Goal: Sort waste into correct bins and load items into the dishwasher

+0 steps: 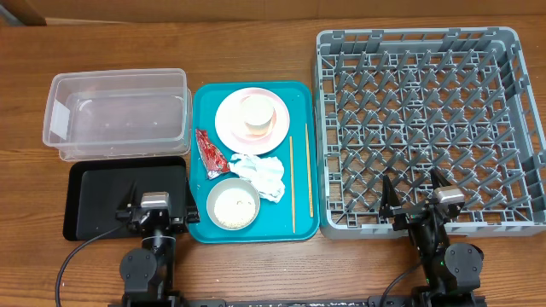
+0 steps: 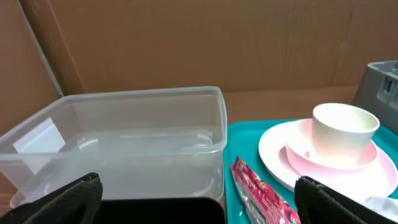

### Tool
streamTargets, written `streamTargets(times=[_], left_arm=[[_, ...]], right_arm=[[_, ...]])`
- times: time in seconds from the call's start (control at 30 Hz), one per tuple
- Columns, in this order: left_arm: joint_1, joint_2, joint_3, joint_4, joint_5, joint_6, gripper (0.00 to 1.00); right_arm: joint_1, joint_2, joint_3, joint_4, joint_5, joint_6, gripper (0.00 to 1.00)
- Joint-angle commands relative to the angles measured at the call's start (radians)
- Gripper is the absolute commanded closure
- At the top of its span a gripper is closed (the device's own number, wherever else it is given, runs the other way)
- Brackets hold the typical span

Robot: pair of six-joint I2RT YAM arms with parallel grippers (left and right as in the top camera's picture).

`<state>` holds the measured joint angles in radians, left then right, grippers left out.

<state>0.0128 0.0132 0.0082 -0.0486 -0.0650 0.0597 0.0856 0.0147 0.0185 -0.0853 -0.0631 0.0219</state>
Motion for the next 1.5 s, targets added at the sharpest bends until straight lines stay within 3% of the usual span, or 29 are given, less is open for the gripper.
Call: streamTargets(times=[0.0, 0.1, 0.3, 0.43, 0.63, 0.77, 0.83, 0.9, 1.03, 1.2, 1.23, 1.3, 1.37, 1.47], left_arm=[[0.0, -0.008, -0.003, -0.003, -0.012, 0.015, 0.0], [0.0, -0.008, -0.003, -0.01, 0.014, 0.006, 0.0], [0.0, -0.008, 0.045, 0.13, 0.322, -0.185, 0.0], [0.0, -0.005, 0.179, -0.018, 0.327, -0.317, 0.0], [0.0, 0.13, 0.462, -0.333, 0.33, -0.252, 0.0], [0.0, 0.371, 0.691, -0.528, 0.41, -0.165, 0.0], [0.0, 0.682, 0.957, -0.802, 0.491, -0.16, 0.0], [0.0, 0.854, 1.103, -0.955, 0.494, -0.159, 0.0], [0.0, 1.126, 1.31, -1.121, 0.512, -0.161, 0.0], [0.0, 1.345, 1.381, -1.231, 0.511, -0.164, 0.0], [0.0, 1.375, 1.381, -1.242, 0.511, -0.164, 0.07], [0.0, 1.439, 1.38, -1.263, 0.51, -0.164, 0.56], [0.0, 1.492, 1.38, -1.286, 0.497, -0.164, 0.96], [-0.006, 1.532, 1.366, -1.291, 0.424, -0.199, 0.96]], right_arm=[[0.003, -0.012, -0.011, 0.006, 0.001, -0.004, 0.0], [0.003, -0.012, -0.011, 0.006, 0.001, -0.004, 0.0], [0.003, -0.012, -0.011, 0.006, 0.001, -0.004, 0.0], [0.003, -0.012, -0.011, 0.006, 0.001, -0.004, 0.0], [0.003, -0.012, -0.011, 0.006, 0.001, -0.004, 0.0], [0.003, -0.012, -0.011, 0.006, 0.001, -0.004, 0.0], [0.003, -0.012, -0.011, 0.006, 0.001, -0.004, 0.0], [0.003, -0.012, -0.011, 0.006, 0.001, -0.004, 0.0], [0.003, -0.012, -0.011, 0.006, 0.001, -0.004, 0.0], [0.003, -0.012, -0.011, 0.006, 0.001, -0.004, 0.0], [0.003, -0.012, -0.011, 0.006, 0.001, -0.004, 0.0], [0.003, -0.012, -0.011, 0.006, 0.001, -0.004, 0.0], [0.003, -0.012, -0.011, 0.006, 0.001, -0.004, 0.0], [0.003, -0.012, -0.011, 0.006, 0.001, -0.004, 0.0]])
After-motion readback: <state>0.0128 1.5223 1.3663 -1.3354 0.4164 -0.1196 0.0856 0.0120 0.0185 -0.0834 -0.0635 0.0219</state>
